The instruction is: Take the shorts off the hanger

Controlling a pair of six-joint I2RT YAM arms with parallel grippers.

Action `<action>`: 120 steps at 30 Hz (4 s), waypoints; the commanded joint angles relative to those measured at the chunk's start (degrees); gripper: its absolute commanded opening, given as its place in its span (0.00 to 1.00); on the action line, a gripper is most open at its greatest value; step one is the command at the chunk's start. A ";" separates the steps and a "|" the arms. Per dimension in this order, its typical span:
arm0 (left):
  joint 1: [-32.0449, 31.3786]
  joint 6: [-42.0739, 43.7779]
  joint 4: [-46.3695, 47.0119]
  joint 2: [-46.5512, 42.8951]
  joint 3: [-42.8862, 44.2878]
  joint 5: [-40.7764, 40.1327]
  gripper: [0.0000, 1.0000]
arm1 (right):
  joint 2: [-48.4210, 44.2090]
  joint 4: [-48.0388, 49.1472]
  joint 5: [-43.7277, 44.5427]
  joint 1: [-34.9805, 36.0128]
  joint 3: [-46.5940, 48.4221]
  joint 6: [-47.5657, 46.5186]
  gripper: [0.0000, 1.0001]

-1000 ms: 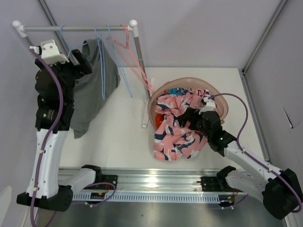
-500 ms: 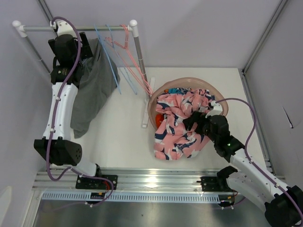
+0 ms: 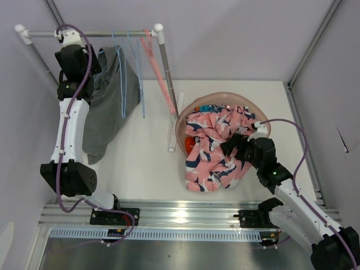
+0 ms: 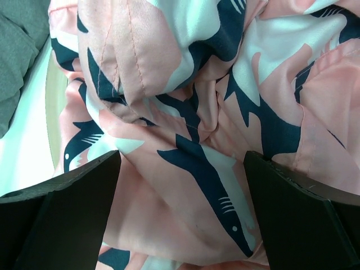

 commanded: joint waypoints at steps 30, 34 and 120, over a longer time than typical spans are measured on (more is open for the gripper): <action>1.11 -4.05 0.85 -5.43 -5.21 6.88 0.00 | 1.57 0.47 -2.06 -1.29 -1.34 -0.95 0.99; 0.15 -4.05 -0.64 -6.57 -3.45 5.31 0.00 | 0.34 -1.11 -2.24 -1.12 0.50 -0.68 0.99; -12.51 -6.95 -20.94 -26.17 0.42 -10.69 0.00 | 57.99 -13.68 51.73 79.74 69.95 3.88 0.00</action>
